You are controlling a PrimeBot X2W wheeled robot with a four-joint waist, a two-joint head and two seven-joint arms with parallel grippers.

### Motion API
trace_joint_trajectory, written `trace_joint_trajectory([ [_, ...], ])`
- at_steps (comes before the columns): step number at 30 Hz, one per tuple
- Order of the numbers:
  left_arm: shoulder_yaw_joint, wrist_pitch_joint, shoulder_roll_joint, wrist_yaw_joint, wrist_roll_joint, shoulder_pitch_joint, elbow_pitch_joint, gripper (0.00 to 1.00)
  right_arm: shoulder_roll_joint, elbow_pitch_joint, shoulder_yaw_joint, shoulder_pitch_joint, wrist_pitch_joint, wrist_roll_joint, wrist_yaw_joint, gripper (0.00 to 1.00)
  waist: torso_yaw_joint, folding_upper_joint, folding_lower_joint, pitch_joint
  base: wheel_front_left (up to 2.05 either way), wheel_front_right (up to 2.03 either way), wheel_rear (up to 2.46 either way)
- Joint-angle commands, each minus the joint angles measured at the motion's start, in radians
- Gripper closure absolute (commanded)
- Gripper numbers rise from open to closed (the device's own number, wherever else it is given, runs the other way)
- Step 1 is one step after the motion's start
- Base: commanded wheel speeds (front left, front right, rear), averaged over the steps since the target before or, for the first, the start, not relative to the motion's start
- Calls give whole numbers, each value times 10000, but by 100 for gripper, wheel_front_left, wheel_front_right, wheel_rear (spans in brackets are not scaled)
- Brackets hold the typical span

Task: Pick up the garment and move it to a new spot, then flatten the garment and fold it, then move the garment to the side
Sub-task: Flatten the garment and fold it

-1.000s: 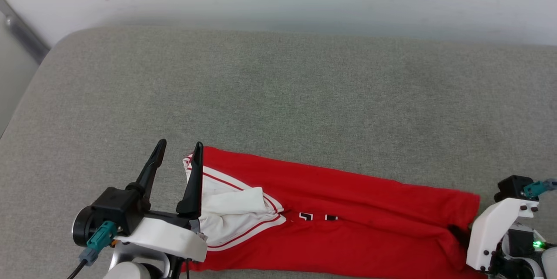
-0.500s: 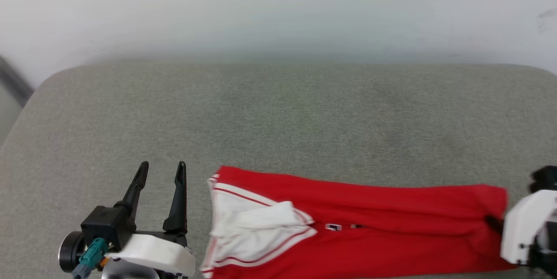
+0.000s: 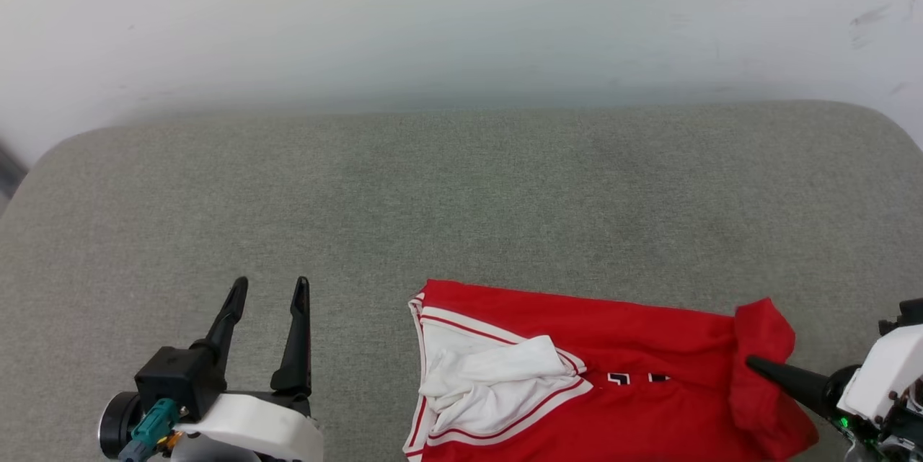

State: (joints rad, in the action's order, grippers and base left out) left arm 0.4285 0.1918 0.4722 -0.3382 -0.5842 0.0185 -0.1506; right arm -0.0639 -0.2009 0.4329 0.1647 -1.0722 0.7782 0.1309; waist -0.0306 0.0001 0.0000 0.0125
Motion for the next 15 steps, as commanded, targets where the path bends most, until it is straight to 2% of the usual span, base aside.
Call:
trace_joint_trajectory([
  [1, 33, -32, 61, 34, 54, 88, -49, 0, 113, -83, 77, 255, -454, 820, -4, 100, 78, -1, 0, 39, 0, 0, 0],
  [4, 108, -85, 50, 108, 79, 278, 5, 0, 183, -772, -569, 418, -595, 2438, -4, 100, 226, -1, 0, 105, 0, 0, 0],
  [8, 233, -124, -30, 215, 76, 441, 95, 0, 142, -1639, -2324, 777, 183, 4408, -2, 100, 464, -1, 0, 206, 0, 0, 0],
  [12, 346, -130, -120, 338, 65, 639, 183, 0, 139, -2144, -4326, 1150, 1397, 5735, -2, 100, 747, -1, 0, 346, 0, 0, 0],
  [15, 378, -108, -201, 394, 38, 802, 236, 0, 141, -2505, -5667, 1446, 2334, 6216, -2, 100, 978, -1, 0, 501, 0, 0, 0],
])
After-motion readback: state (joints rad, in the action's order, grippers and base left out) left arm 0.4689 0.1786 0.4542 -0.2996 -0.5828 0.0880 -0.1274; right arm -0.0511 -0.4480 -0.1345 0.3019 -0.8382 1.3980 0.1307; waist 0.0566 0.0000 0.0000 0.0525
